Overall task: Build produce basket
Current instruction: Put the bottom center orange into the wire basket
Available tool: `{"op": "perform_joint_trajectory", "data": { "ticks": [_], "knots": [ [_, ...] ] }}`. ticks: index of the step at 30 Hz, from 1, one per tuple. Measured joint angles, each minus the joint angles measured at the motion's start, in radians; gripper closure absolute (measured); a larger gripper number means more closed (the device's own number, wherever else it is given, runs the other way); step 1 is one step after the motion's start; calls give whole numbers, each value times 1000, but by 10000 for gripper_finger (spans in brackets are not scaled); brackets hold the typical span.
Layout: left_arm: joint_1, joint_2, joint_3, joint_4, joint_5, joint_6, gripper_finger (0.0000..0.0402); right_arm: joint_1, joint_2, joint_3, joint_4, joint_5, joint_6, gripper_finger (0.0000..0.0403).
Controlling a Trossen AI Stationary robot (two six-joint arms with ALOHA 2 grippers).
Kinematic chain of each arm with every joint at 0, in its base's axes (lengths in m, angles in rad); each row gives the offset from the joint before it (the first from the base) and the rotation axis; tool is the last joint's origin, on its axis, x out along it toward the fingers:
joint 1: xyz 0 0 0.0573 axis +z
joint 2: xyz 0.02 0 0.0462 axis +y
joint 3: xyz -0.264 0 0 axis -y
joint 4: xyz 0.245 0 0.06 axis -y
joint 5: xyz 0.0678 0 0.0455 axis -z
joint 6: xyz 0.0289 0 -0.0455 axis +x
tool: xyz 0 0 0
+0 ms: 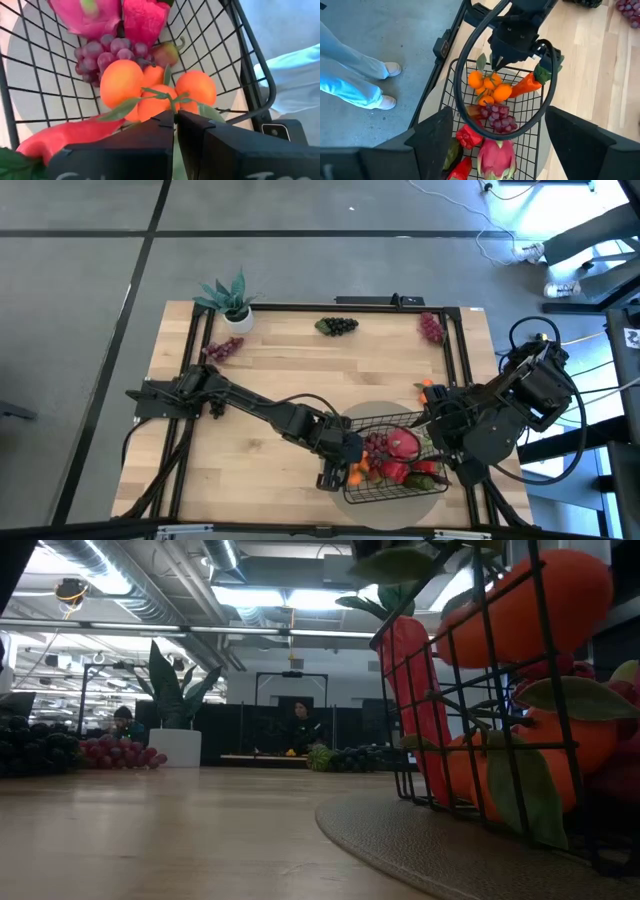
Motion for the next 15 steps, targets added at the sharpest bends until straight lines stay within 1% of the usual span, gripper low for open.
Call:
{"op": "perform_joint_trajectory", "data": {
  "ticks": [9,11,15],
  "knots": [
    [11,0,-40,46,-3,-23,400,0,0,0,0,0,1,104],
    [11,0,-42,50,-2,-32,392,0,0,0,0,0,2,104],
    [10,0,-43,49,-1,-34,365,0,0,0,0,0,3,104]
  ]
}}
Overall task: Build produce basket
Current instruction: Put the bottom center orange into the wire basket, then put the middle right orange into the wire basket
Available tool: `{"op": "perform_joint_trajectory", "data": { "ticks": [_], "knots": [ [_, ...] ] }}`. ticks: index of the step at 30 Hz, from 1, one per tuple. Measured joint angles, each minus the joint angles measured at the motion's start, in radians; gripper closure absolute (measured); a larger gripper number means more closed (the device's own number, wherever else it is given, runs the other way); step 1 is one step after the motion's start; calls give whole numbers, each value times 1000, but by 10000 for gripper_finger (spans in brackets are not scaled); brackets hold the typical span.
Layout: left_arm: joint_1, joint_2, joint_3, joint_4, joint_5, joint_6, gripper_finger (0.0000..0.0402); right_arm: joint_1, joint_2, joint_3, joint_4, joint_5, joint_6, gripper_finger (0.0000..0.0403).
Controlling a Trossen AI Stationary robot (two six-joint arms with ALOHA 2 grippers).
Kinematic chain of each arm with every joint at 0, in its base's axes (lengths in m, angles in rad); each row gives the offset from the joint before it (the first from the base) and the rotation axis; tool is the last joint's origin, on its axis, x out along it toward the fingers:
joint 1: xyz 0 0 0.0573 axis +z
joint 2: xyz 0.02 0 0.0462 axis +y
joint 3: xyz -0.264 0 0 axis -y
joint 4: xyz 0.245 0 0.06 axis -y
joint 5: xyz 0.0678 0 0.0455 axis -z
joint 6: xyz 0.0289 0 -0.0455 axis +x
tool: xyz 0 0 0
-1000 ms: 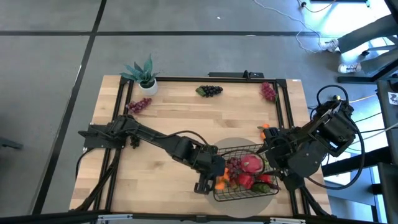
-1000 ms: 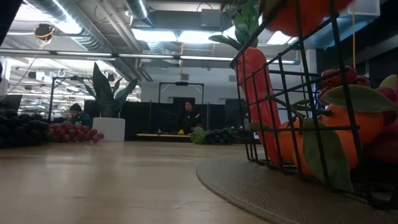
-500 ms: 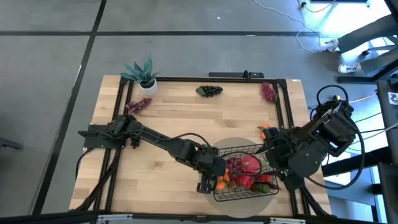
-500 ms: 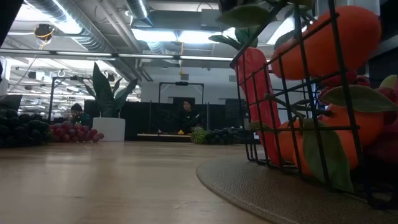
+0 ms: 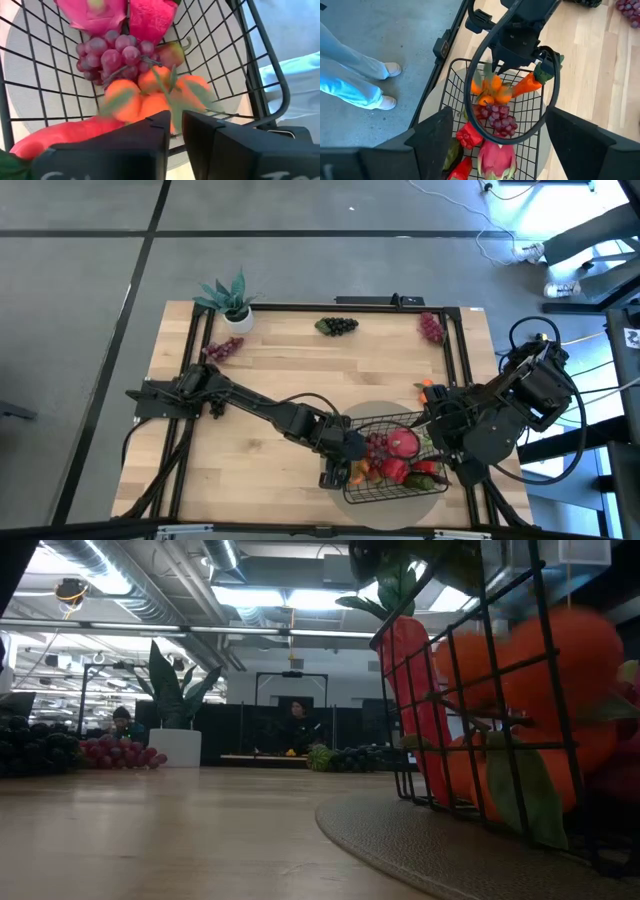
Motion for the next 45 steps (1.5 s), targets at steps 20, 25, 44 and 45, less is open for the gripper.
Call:
{"op": "perform_joint_trajectory", "data": {
  "ticks": [20,25,44,45],
  "knots": [
    [5,-190,1,-57,-161,-185,341,-21,-74,0,-4,179,69,104],
    [13,-255,0,-134,-219,-255,341,-51,-93,0,-4,249,107,104],
    [23,-413,0,-296,-331,-219,341,-169,-184,-115,0,479,395,104],
    [29,-416,0,-296,-343,-218,341,-179,-205,-170,0,479,425,104]
  ]
}}
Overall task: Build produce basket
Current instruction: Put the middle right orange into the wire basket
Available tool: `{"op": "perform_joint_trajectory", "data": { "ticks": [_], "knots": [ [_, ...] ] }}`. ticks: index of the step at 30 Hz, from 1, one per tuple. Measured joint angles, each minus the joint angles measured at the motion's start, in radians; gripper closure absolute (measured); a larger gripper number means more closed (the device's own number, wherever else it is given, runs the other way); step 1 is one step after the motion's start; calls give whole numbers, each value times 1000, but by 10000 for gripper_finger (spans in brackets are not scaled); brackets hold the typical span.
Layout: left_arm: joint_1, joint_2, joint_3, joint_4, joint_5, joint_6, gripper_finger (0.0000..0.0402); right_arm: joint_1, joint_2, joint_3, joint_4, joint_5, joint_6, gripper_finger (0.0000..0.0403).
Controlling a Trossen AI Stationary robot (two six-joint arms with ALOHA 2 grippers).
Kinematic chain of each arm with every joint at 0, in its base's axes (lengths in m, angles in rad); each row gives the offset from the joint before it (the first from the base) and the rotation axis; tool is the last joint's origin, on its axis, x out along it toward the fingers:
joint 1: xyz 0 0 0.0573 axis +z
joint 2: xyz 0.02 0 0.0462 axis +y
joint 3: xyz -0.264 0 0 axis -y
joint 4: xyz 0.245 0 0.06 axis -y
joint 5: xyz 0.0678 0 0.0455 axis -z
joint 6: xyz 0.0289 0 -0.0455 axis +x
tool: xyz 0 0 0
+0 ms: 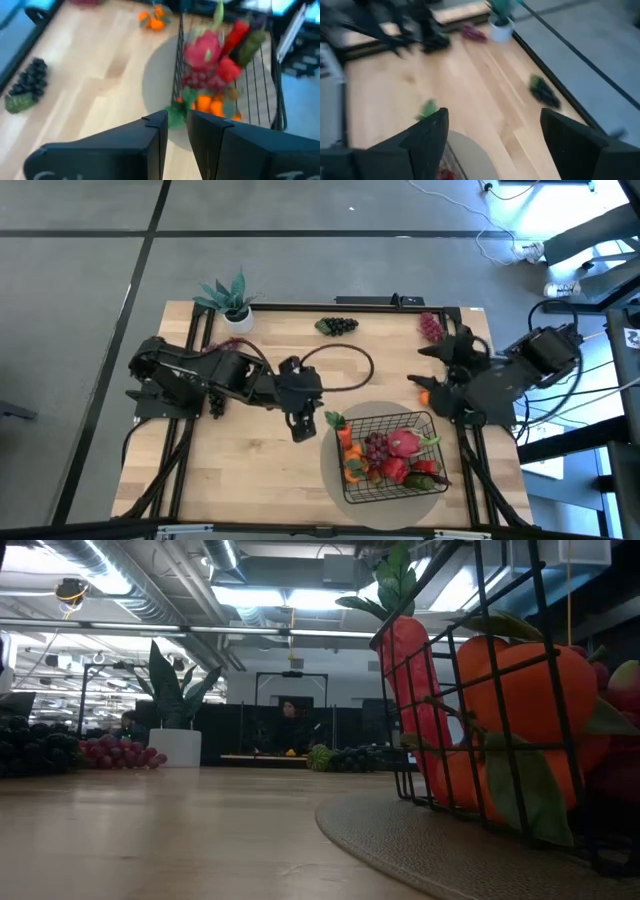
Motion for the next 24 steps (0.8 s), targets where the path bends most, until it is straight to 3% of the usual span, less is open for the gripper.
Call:
{"op": "perform_joint_trajectory", "data": {
  "ticks": [7,14,19,24],
  "knots": [
    [59,-22,2,-27,-15,24,341,-73,-179,-375,-4,-11,341,104],
    [165,-29,0,-30,-15,70,341,-202,-353,-698,-3,-76,501,104],
    [247,-29,0,-33,-15,70,341,-330,-450,-907,-4,-256,606,104],
    [309,-29,0,-33,-15,92,341,-379,-484,-1063,8,-446,629,104]
  ]
}}
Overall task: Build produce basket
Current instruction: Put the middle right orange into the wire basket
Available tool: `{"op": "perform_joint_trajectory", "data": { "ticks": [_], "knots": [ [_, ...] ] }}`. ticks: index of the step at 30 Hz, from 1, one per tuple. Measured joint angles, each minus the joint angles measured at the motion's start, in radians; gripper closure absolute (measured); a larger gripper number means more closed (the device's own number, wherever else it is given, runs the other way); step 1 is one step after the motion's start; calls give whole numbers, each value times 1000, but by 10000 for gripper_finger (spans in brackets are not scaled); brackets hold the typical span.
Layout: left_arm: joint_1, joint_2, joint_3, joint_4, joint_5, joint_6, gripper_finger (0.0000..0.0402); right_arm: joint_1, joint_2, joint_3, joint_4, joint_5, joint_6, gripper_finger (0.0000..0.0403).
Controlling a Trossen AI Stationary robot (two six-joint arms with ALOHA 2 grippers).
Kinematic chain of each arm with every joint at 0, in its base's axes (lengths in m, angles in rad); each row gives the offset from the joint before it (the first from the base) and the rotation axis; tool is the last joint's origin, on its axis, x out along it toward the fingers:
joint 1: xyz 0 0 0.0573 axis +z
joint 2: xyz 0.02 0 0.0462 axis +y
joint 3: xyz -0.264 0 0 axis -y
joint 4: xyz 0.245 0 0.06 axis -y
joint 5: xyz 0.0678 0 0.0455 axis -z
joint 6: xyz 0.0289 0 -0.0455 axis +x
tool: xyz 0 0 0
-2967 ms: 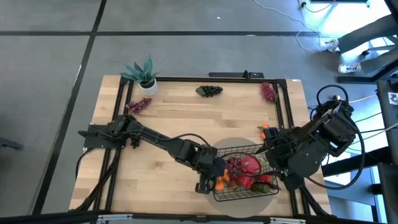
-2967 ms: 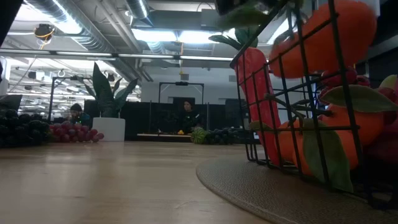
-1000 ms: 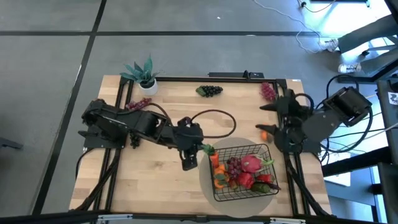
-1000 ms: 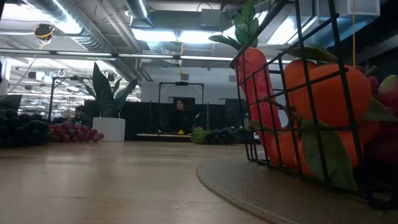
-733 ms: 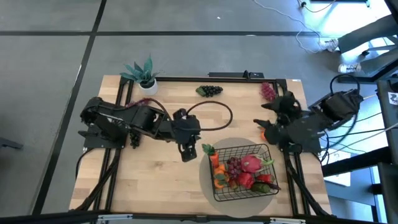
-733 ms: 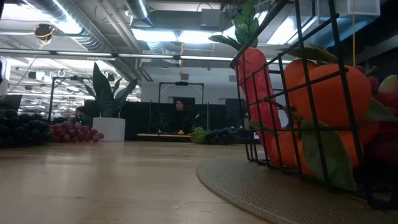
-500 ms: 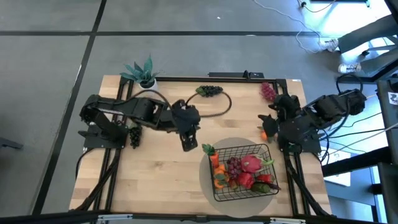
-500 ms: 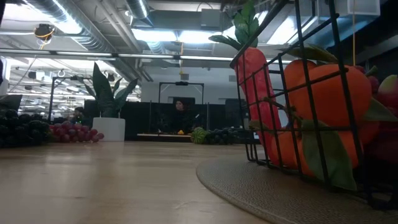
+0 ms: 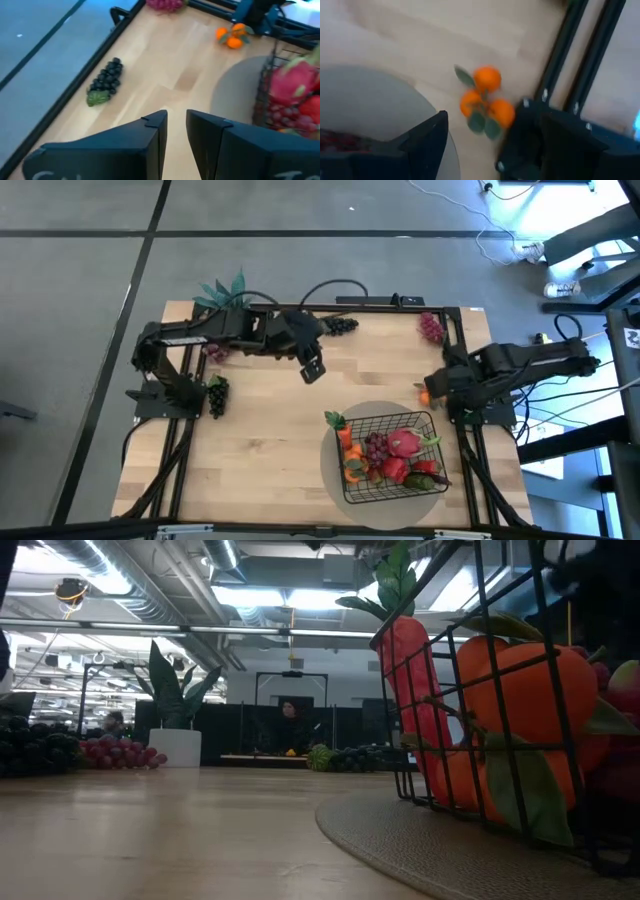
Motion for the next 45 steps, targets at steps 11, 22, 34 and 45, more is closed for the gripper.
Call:
{"op": "perform_joint_trajectory", "data": {
  "ticks": [11,22,34,45],
  "knots": [
    [100,0,0,4,124,92,341,-13,37,-146,222,-115,2,104],
    [115,0,0,6,126,161,341,-52,155,-195,255,-142,-2,111],
    [115,1,0,6,126,162,341,-117,287,-195,255,-137,-3,140],
    [115,1,0,6,126,207,341,-160,347,-195,290,-112,-6,147]
  ]
}}
